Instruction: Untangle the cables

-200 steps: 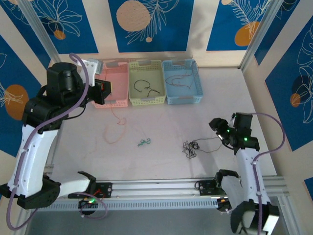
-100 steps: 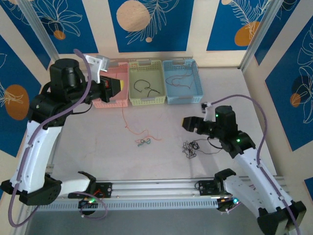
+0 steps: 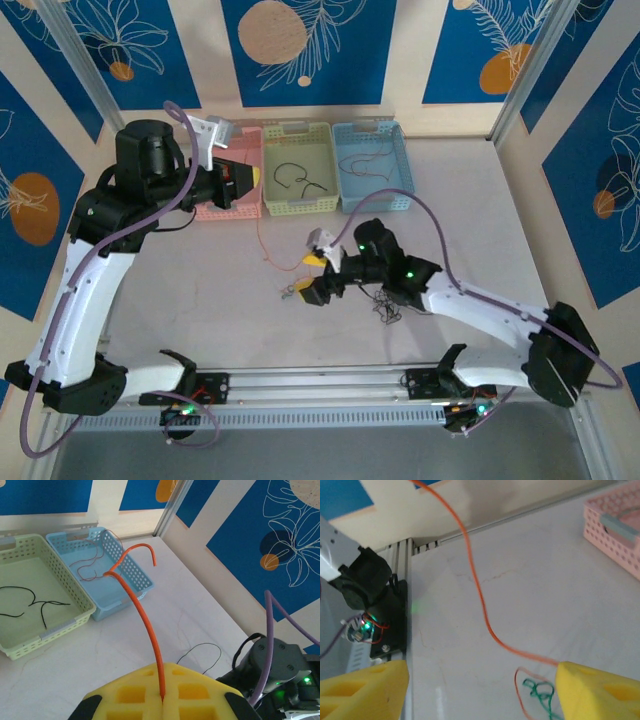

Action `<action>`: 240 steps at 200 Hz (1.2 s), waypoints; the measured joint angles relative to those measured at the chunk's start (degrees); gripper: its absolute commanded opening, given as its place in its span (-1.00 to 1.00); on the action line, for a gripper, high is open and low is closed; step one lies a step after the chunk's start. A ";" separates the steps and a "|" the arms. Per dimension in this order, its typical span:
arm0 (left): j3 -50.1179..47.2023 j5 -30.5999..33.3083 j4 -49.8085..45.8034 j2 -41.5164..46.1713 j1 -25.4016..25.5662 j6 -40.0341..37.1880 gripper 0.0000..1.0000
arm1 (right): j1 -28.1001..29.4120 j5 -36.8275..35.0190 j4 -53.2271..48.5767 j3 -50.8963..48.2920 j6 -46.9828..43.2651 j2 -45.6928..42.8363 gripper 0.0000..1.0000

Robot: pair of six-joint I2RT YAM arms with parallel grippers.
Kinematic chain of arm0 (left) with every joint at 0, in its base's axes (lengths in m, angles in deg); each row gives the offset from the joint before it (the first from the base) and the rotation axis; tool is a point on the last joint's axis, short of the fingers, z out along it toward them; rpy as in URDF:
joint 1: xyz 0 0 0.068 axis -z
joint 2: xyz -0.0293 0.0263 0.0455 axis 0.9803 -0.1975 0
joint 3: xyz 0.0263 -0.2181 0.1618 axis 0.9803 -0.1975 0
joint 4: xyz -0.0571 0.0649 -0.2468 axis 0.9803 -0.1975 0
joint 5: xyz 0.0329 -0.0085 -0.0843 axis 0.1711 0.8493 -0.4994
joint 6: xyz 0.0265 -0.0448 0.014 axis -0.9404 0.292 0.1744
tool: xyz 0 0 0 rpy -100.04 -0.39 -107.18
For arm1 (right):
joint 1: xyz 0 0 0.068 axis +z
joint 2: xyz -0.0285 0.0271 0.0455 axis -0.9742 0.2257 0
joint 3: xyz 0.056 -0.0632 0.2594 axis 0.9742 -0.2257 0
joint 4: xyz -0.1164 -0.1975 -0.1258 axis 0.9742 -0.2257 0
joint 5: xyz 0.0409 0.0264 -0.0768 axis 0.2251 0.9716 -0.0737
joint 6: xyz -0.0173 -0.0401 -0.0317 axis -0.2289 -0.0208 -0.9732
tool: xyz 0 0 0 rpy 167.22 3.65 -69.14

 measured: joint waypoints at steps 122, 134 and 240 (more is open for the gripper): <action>0.74 0.04 -1.18 0.04 0.00 -0.07 -1.00 | 2.64 -4.15 -1.40 11.06 -17.92 12.46 -1.00; 0.68 0.11 -1.18 0.17 0.00 -0.09 -0.82 | 2.08 -4.31 -1.51 11.06 -17.55 12.00 -1.00; -30.91 12.13 -1.46 24.02 0.00 -1.31 0.85 | -26.38 -13.92 -5.22 46.27 8.13 14.45 -1.00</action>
